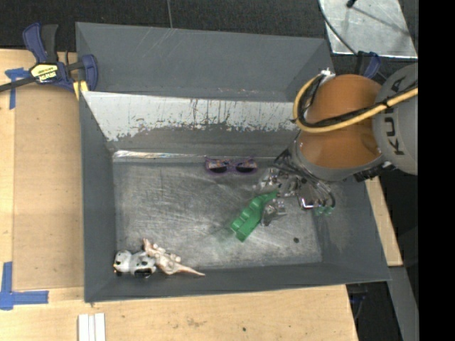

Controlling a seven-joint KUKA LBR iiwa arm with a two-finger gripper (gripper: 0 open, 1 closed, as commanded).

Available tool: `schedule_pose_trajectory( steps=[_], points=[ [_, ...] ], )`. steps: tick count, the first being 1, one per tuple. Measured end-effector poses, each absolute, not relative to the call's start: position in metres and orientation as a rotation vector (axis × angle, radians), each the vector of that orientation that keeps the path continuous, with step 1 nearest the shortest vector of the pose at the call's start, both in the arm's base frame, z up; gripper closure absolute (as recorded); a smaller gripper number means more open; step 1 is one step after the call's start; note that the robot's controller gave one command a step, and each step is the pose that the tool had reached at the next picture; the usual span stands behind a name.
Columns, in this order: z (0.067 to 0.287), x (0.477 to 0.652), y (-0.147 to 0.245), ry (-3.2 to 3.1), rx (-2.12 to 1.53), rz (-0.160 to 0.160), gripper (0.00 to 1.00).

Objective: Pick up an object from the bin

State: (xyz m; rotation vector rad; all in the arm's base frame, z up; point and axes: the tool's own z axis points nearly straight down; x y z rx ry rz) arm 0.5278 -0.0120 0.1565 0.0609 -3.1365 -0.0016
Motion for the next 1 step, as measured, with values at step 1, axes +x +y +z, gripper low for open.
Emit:
schedule_pose_trajectory(
  steps=[1],
  points=[
    [0.1447,0.5388,-0.0157,-3.16,0.01,0.001,1.0]
  ],
)
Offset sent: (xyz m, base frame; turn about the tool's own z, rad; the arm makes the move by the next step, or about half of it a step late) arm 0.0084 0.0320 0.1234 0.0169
